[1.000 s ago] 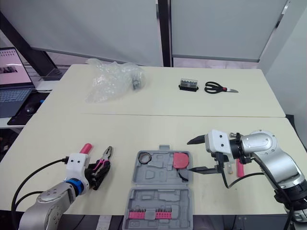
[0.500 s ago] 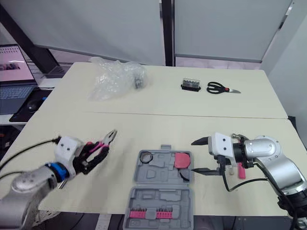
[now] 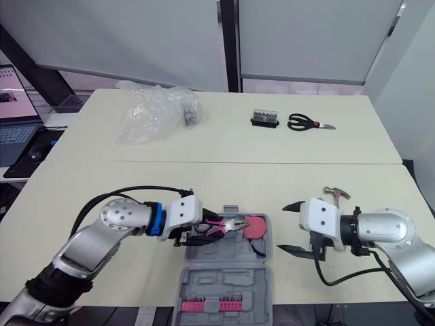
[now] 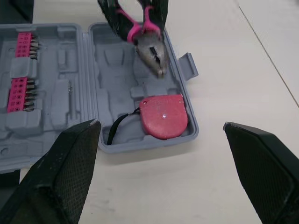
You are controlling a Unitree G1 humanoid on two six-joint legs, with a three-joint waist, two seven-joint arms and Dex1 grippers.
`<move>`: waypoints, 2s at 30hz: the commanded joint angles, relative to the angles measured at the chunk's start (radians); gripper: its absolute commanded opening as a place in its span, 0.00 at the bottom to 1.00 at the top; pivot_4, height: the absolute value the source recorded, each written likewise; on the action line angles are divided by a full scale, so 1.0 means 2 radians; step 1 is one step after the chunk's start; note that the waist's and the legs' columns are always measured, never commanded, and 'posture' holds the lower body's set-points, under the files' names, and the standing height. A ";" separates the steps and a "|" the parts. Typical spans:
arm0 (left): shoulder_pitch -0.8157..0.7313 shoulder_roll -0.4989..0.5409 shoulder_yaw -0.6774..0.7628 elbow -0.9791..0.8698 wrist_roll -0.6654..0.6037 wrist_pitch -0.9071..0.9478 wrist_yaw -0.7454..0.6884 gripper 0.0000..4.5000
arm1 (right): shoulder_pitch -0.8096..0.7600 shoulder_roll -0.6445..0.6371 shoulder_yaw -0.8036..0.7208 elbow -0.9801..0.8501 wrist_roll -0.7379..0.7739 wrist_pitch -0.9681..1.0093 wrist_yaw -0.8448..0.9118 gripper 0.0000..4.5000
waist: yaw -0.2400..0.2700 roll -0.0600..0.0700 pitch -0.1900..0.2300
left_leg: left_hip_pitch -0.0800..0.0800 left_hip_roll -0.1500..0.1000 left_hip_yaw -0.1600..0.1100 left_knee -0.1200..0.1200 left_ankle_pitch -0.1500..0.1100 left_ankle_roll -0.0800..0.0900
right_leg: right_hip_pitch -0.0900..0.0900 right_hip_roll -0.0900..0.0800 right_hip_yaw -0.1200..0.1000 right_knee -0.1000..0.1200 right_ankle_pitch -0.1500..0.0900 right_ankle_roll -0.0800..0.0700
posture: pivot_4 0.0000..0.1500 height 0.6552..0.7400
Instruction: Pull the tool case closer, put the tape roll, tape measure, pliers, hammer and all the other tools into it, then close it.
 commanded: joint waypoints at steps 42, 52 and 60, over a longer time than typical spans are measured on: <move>-0.017 -0.032 -0.014 -0.024 0.009 0.028 -0.026 0.56 | -0.127 0.143 0.219 0.098 -0.140 0.029 -0.059 0.29 | 0.002 0.000 0.000 | -0.001 0.000 -0.001 0.006 0.000 0.000 | -0.002 0.000 0.000 0.006 0.000 0.000 | 1.00 1.00; 0.047 0.033 0.107 -0.037 -0.078 0.003 -0.080 1.00 | -0.143 0.113 0.182 0.052 -0.112 0.065 -0.030 0.28 | -0.001 0.000 0.000 | -0.001 0.000 -0.001 0.006 0.000 0.000 | -0.002 0.000 0.000 0.007 0.000 0.000 | 1.00 1.00; 0.137 0.126 0.204 0.008 -0.094 -0.084 -0.145 1.00 | -0.186 0.056 0.190 -0.004 -0.104 0.143 0.003 0.28 | 0.001 0.001 0.001 | -0.001 0.001 -0.001 0.005 0.000 0.000 | -0.003 0.000 0.000 0.007 0.000 0.000 | 1.00 1.00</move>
